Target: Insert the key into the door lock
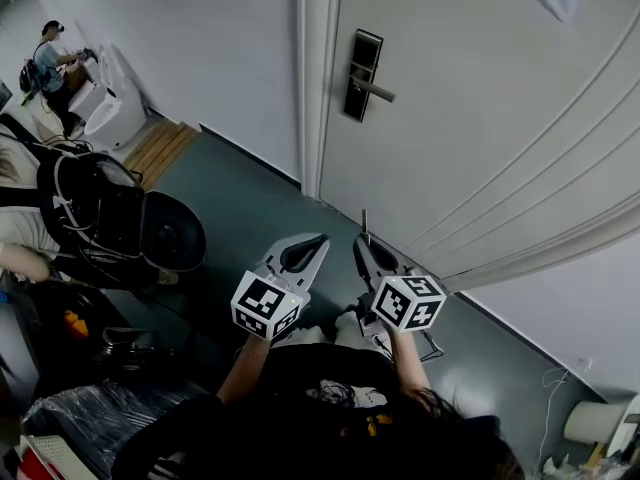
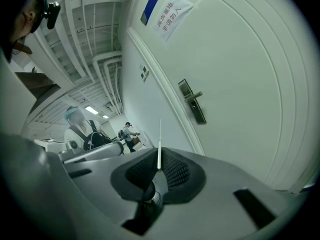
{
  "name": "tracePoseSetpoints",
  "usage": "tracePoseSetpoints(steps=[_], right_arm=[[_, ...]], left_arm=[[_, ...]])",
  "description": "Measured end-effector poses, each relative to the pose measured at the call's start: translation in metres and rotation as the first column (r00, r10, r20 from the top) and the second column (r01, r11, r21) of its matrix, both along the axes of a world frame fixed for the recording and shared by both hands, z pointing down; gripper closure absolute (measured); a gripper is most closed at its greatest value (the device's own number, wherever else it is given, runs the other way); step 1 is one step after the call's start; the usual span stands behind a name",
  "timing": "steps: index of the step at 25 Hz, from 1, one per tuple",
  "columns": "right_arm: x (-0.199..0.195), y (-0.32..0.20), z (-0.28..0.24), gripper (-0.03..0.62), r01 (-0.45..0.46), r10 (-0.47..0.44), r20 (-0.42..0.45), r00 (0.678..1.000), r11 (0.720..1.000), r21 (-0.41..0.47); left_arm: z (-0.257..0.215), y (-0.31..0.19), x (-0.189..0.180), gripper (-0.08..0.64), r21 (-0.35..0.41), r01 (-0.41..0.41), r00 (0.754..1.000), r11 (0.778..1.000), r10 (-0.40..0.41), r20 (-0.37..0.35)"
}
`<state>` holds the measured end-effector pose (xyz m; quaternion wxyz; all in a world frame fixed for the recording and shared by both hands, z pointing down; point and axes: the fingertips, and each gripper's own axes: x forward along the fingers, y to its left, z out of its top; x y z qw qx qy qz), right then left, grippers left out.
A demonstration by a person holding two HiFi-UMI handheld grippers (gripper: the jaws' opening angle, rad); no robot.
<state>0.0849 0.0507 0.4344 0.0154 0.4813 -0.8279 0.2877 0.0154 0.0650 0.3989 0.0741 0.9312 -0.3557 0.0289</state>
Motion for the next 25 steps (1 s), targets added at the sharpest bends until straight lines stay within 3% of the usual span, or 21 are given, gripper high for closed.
tracePoseSetpoints(steps=[11, 25], right_arm=[[-0.003, -0.073, 0.018, 0.572, 0.043, -0.043, 0.011, 0.999, 0.999, -0.025], [0.029, -0.223, 0.028, 0.572, 0.09, -0.086, 0.069, 0.994, 0.994, -0.061]], left_arm=[[0.021, -0.055, -0.009, 0.552, -0.028, 0.052, 0.998, 0.998, -0.052, 0.032], [0.017, -0.195, 0.029, 0.551, 0.017, 0.083, 0.991, 0.996, -0.085, 0.105]])
